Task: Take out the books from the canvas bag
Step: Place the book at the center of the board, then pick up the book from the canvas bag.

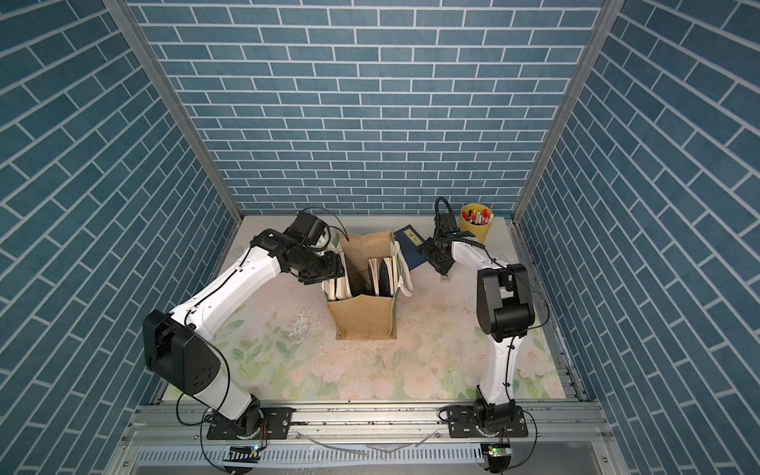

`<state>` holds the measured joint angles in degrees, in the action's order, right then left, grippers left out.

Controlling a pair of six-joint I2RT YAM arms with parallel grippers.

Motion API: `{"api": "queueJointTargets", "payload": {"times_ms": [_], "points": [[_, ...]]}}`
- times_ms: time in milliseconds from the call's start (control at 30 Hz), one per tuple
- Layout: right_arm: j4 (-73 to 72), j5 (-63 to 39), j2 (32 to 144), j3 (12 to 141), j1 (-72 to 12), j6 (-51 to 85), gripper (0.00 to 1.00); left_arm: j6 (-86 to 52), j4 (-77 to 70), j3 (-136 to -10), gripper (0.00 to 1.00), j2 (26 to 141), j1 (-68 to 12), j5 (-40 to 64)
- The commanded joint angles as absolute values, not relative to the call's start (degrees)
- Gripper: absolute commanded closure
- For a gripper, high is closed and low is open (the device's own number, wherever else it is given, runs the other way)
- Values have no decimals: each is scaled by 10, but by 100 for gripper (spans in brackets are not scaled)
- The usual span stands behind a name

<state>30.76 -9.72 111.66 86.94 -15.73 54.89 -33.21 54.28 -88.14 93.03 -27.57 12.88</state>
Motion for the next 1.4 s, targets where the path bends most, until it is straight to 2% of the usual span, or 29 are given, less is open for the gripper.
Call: {"api": "queueJointTargets", "payload": {"times_ms": [0, 100, 267, 667, 1033, 1100, 1233, 1367], "points": [[394, -116, 1010, 881, -163, 532, 26, -332, 545, -891, 33, 936, -280, 117], [461, -110, 960, 925, -175, 507, 31, -337, 542, -891, 33, 934, -279, 117], [568, -100, 945, 1032, -220, 427, 36, -343, 535, -891, 34, 935, -280, 130], [764, -87, 1079, 1297, -354, 284, 38, -352, 529, -893, 35, 937, -279, 135], [782, -90, 1143, 1300, -408, 244, 38, -357, 532, -877, 35, 931, -280, 127], [769, -90, 1142, 1279, -412, 242, 38, -358, 533, -874, 30, 928, -280, 127], [746, -96, 1145, 1249, -416, 241, 38, -358, 534, -872, 9, 915, -279, 117], [733, -101, 1152, 1231, -419, 241, 38, -355, 545, -873, 10, 898, -279, 107]]}}
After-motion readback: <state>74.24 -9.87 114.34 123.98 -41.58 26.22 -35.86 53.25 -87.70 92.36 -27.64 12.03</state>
